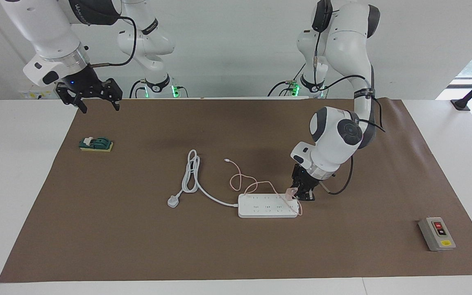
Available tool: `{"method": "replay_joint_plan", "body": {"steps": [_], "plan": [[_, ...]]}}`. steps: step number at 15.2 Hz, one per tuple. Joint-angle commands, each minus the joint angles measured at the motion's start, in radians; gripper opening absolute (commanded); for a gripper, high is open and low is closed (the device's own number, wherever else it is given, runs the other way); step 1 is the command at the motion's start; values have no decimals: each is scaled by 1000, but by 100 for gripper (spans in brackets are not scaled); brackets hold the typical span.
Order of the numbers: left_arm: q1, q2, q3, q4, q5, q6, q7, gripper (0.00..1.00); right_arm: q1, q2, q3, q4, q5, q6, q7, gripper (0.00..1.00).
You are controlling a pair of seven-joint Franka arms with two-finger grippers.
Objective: Plug charger into power strip
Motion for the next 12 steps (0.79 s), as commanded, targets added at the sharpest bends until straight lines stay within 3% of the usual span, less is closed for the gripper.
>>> {"method": "replay_joint_plan", "body": {"steps": [1,12], "plan": [[-14,12,12,-37,30,60,-14,0,-11,-24,10,-25,-17,-10,-17,100],[-14,9,9,-48,56,53,-14,0,-11,-24,10,-25,-17,-10,-17,100]]}}
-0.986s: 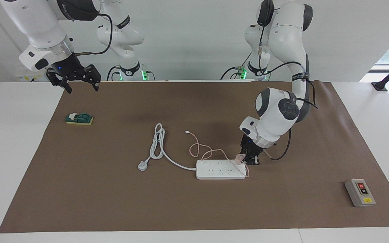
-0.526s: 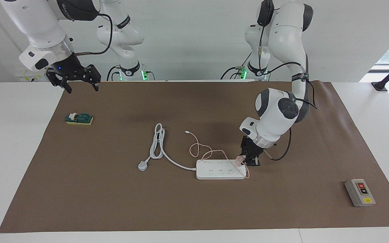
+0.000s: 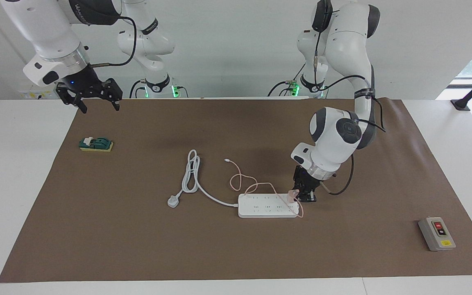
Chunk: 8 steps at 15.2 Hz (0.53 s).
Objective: Plug charger into power strip
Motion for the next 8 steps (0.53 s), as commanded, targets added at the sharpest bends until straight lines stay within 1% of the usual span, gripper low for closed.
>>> {"method": "replay_joint_plan", "body": {"steps": [1,8], "plan": [[-14,9,9,-44,24,29,-16,0,-13,-24,10,-25,-17,-10,-17,100],[-15,6,4,-64,17,31,-17,0,-11,-24,10,-25,-17,-10,-17,100]]}}
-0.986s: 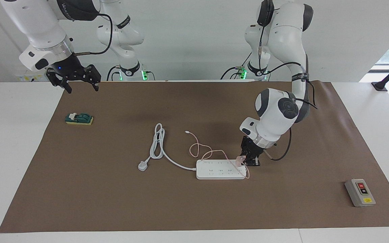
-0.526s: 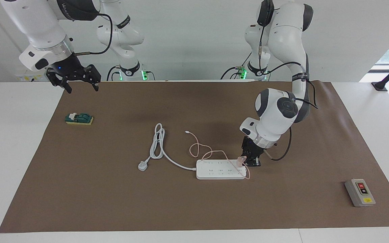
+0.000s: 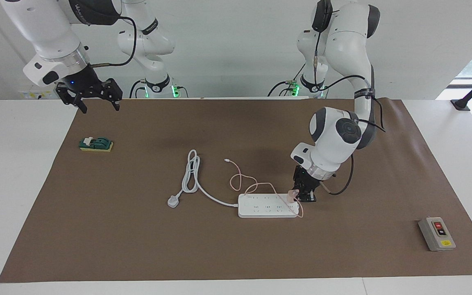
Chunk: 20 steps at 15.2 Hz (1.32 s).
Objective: Plug charger into power strip
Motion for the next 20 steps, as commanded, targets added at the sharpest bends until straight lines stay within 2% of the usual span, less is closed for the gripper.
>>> {"method": "replay_joint_plan", "body": {"steps": [1,18,20], "plan": [[-16,5,4,-64,14,31,-17,0,-11,-24,10,-25,-17,-10,-17,100],[-21,0,7,-79,33,41,-2,0,-11,-24,10,-25,-17,-10,-17,100],[-20,3,5,-73,72,46,30,0,-13,-24,10,-25,-17,-10,-17,100]]}}
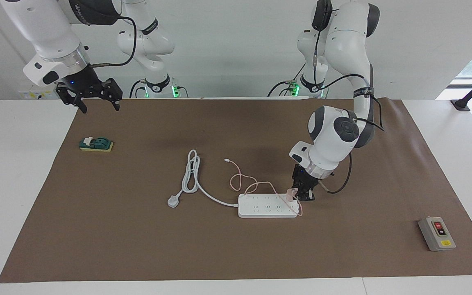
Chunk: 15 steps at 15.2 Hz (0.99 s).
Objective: Plug charger into power strip
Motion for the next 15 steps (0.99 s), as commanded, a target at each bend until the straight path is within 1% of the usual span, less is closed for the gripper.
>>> {"method": "replay_joint_plan", "body": {"steps": [1,6,8,15], "plan": [[-12,13,8,-57,47,45,25,0,-11,-24,10,-25,-17,-10,-17,100],[-11,16,7,-57,47,49,47,0,-11,-24,10,-25,-17,-10,-17,100],[-11,16,7,-57,47,58,88,0,-11,-24,10,-25,-17,-10,-17,100],[-12,21,8,-48,47,47,90,0,-11,-24,10,-25,-17,-10,-17,100]]}}
